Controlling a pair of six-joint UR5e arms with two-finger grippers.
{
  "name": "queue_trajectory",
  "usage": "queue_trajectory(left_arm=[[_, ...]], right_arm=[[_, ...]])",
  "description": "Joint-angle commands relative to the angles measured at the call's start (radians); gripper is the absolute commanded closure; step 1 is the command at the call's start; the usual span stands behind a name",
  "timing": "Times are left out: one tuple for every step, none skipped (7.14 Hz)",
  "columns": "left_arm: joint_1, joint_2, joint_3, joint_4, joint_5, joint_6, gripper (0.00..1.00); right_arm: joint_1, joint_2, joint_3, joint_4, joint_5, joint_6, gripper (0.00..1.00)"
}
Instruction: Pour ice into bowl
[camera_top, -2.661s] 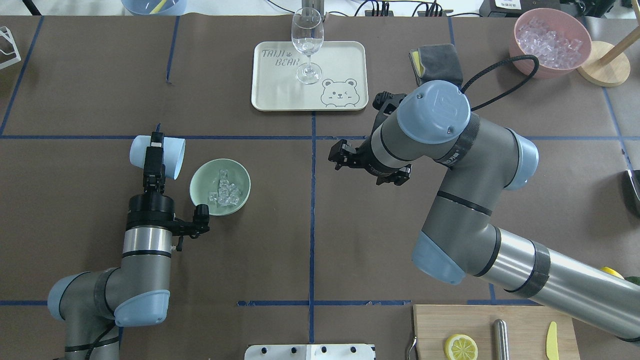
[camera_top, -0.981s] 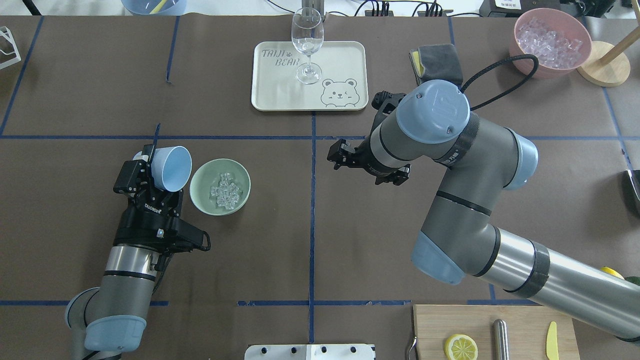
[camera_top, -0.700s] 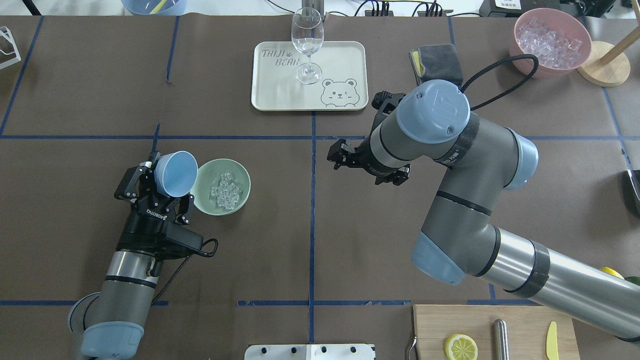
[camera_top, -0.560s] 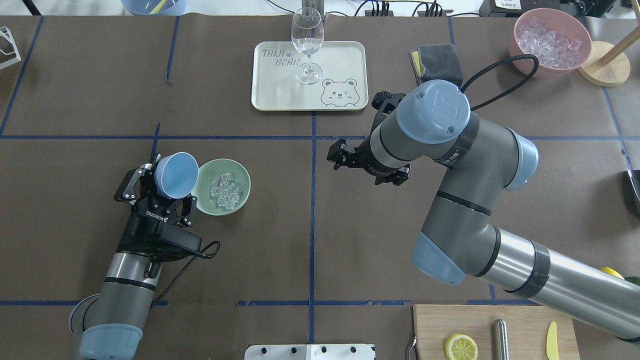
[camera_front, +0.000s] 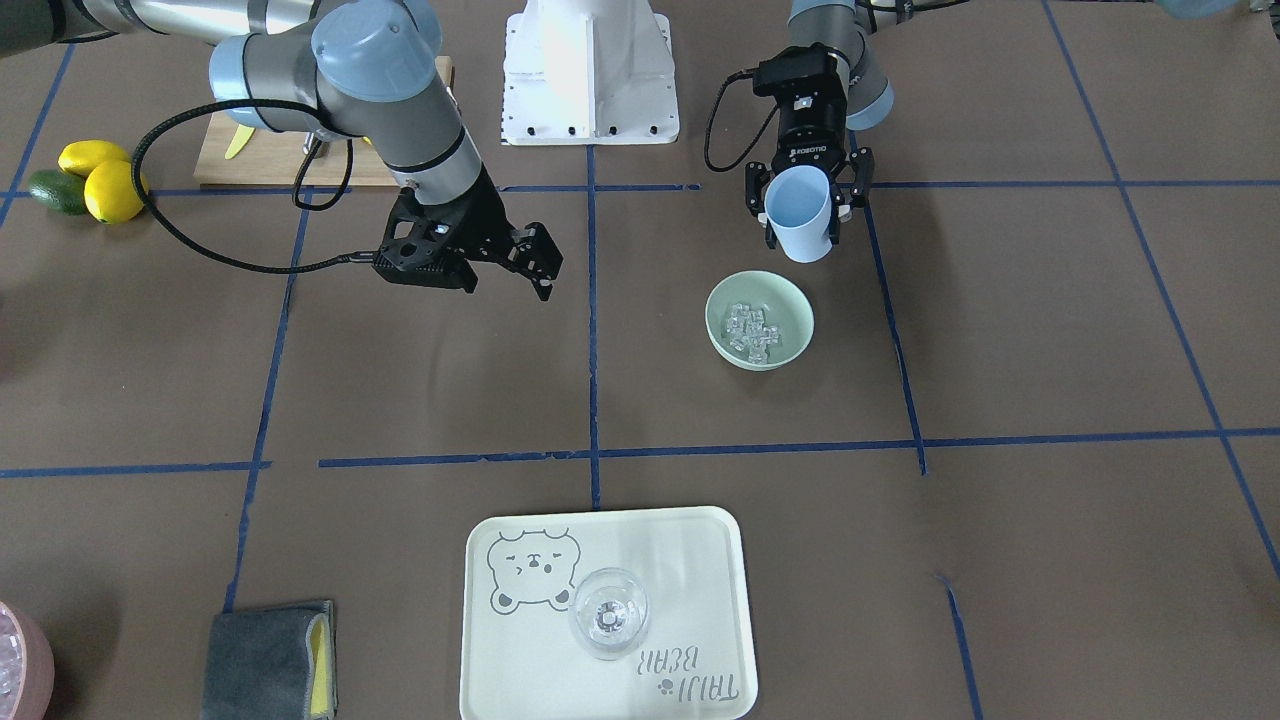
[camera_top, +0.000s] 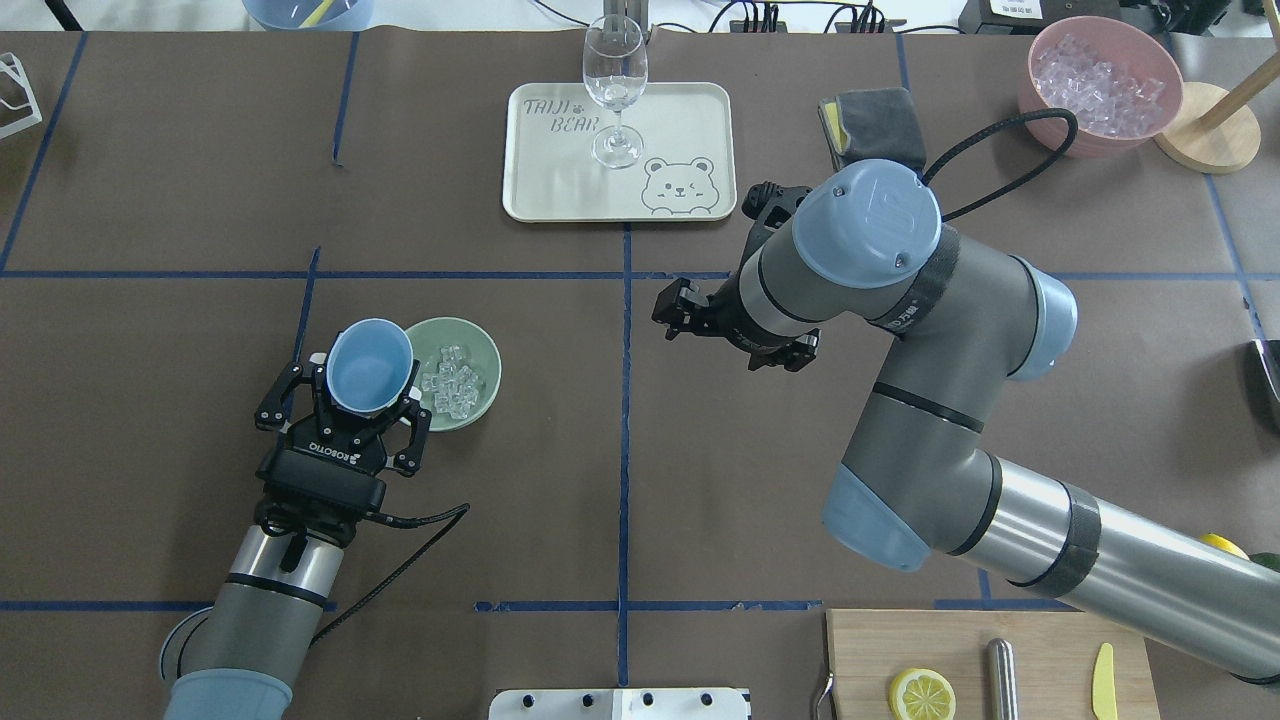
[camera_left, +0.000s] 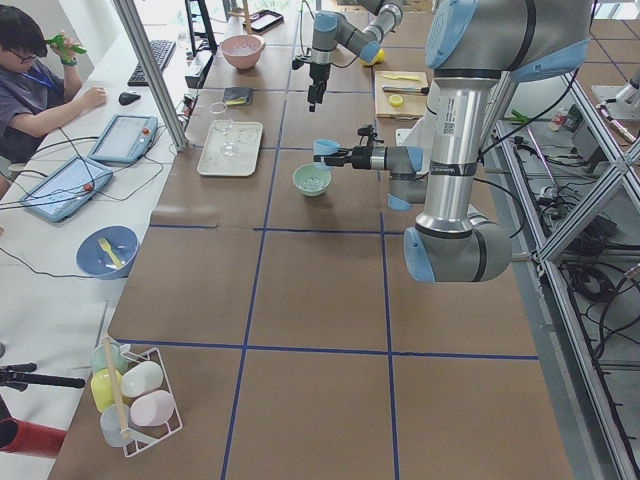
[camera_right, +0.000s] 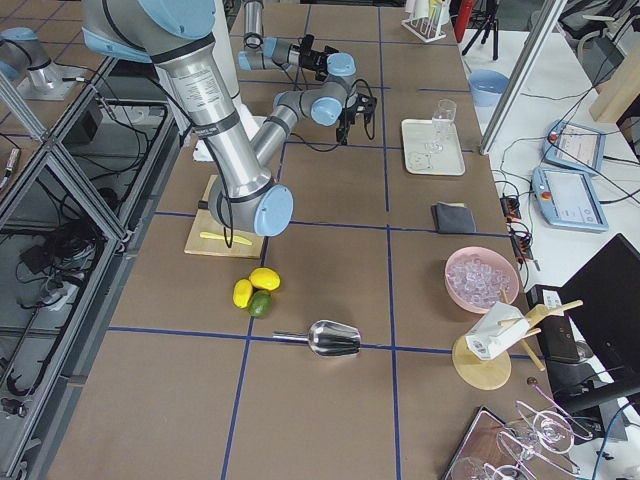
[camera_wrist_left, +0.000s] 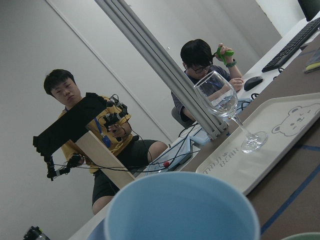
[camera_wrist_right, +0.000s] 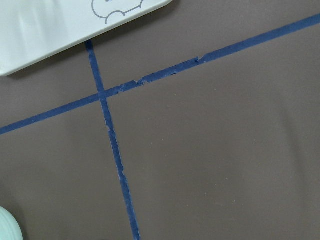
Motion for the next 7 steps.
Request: queue_trajectory(left_arm=[[0.009, -0.026, 0.001, -0.005, -0.007, -0.245, 1.0], [0.011, -0.036, 0.003, -0.005, -0.023, -0.302, 1.0], [0.009, -0.036, 0.003, -0.007, -0.023, -0.321, 1.0], [0.008, -0.025, 0.007, -0.005, -0.025, -0.323, 1.0], [0.005, -0.008, 0.009, -0.005, -0.023, -0.323, 1.0], [-0.001, 0.022, 0.009, -0.005, -0.025, -0.321, 1.0], [-0.003, 0.065, 0.009, -0.007, -0.025, -0.321, 1.0]], right_arm=[[0.0, 0.004, 0.0, 0.0, -0.001, 0.0, 0.0], [0.0, 0.005, 0.0, 0.0, 0.0, 0.0, 0.0], [0.0, 0.005, 0.0, 0.0, 0.0, 0.0, 0.0], [0.0, 0.005, 0.0, 0.0, 0.005, 0.0, 0.0], [0.0, 0.007, 0.0, 0.0, 0.009, 0.0, 0.0], [0.0, 0.007, 0.0, 0.0, 0.009, 0.0, 0.0], [0.001, 0.007, 0.0, 0.0, 0.009, 0.0, 0.0]])
